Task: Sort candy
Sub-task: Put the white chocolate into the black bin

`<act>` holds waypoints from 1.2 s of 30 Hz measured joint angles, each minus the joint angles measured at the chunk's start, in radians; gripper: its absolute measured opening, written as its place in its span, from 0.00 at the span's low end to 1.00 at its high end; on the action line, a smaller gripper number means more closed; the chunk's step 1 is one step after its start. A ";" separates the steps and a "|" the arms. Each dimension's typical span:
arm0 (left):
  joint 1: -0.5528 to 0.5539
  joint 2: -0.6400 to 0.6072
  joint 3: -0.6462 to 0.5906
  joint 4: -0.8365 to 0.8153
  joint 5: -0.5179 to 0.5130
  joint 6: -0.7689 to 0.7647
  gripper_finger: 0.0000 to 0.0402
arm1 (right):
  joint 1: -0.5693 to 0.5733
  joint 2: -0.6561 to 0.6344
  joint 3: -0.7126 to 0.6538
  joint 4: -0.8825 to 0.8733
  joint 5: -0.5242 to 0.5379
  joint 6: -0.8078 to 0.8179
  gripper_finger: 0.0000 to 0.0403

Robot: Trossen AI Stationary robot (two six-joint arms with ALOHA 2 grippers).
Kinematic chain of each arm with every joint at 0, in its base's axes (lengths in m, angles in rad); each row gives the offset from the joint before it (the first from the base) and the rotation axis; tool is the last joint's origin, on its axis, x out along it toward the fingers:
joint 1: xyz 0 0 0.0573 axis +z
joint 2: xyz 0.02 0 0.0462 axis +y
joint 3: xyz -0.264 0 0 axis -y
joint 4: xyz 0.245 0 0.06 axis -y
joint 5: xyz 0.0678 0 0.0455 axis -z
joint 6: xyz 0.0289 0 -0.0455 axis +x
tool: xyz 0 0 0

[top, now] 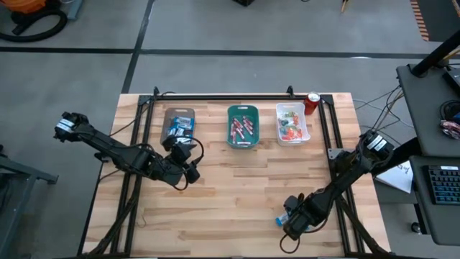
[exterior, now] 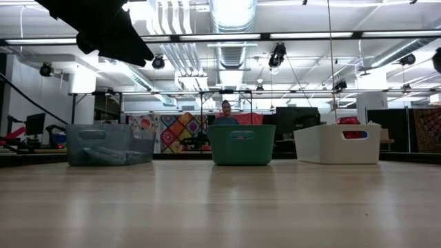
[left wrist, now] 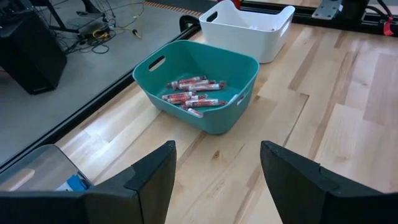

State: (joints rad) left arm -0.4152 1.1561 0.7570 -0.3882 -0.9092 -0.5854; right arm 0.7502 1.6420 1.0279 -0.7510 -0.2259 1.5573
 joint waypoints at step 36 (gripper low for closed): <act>-0.004 0.072 -0.004 0.319 0.274 0.236 0.54 | -0.097 -0.217 -0.010 -0.151 0.335 -0.225 0.06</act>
State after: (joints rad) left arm -0.4191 1.2284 0.7528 -0.0696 -0.6352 -0.3494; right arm 0.6533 1.4246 1.0180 -0.9019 0.1092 1.3319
